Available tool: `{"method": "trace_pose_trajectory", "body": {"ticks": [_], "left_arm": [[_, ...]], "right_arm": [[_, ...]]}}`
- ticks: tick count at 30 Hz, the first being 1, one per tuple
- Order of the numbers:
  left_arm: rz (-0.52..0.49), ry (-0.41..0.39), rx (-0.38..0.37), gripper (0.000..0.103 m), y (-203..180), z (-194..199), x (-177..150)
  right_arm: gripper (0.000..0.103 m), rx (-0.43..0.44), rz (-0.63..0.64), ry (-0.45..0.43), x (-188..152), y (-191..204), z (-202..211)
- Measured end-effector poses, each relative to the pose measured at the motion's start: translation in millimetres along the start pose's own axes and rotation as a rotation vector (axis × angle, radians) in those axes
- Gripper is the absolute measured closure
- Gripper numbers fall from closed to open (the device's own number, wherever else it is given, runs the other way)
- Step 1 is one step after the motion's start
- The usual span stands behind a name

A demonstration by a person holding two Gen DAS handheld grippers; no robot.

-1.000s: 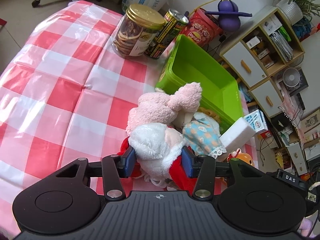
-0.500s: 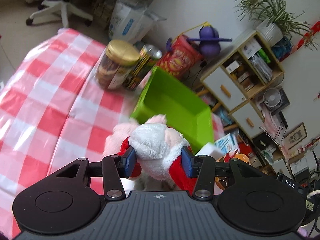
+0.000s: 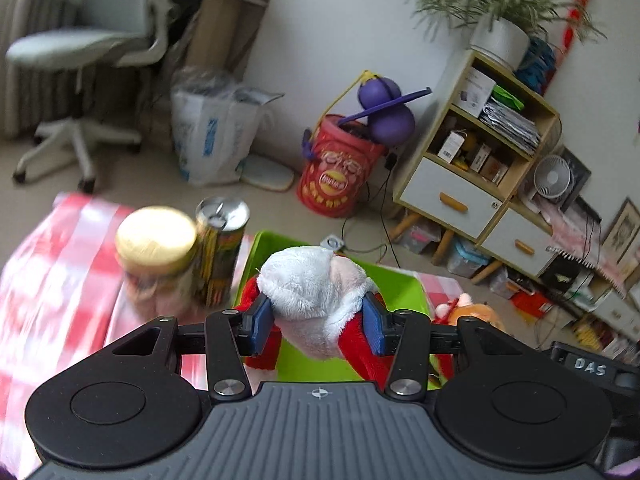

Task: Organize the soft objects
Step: 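Carry both plushes into the green bin and open both grippers, then withdraw both grippers from the bin back toward the toy pile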

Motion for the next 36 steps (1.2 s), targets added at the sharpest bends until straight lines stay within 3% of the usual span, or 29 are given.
{"method": "trace_pose_trajectory", "body": {"ticks": [6,12,21,23,24,25,26,36], "left_arm": [[-0.041,0.019,0.051,0.056,2.9,-61.5,-16.0],[-0.086,0.042,0.107,0.055,11.6,-91.8,-34.2],[-0.091,0.051,0.094,0.049,15.4,-94.9,-34.3],[-0.089,0.067,0.074,0.043,14.7,-96.1,-35.6],[-0.086,0.069,0.078,0.037,15.3,-96.0,-36.0],[-0.088,0.068,0.087,0.034,15.6,-95.2,-36.3],[-0.092,0.066,0.094,0.028,15.9,-94.4,-36.3],[-0.131,0.068,0.109,0.018,15.6,-67.6,-39.2]], "right_arm": [[0.076,0.029,-0.009,-0.077,11.7,-17.4,-16.4],[0.076,-0.015,-0.001,-0.049,4.3,-22.9,-36.0],[0.073,-0.054,0.016,-0.019,-2.8,-29.4,-46.1],[0.065,-0.037,0.013,-0.024,-3.0,-28.4,-46.4],[0.052,-0.022,0.005,-0.026,-2.9,-27.6,-46.3],[0.048,-0.016,0.005,-0.030,-2.5,-26.7,-45.2],[0.048,-0.016,0.012,-0.035,-1.9,-25.3,-44.5],[0.047,-0.054,0.092,-0.020,-2.0,-12.9,-33.5]]}}
Point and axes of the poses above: each gripper's, at about its wrist camera, not at the fingertips, and z roughly against the way its jaws point, y to its left, x to its top, the point moved 6 cm from there along -z, roughly the way its jaws point, and after that the axes turned 10 degrees about z, right-handed, at the moved point
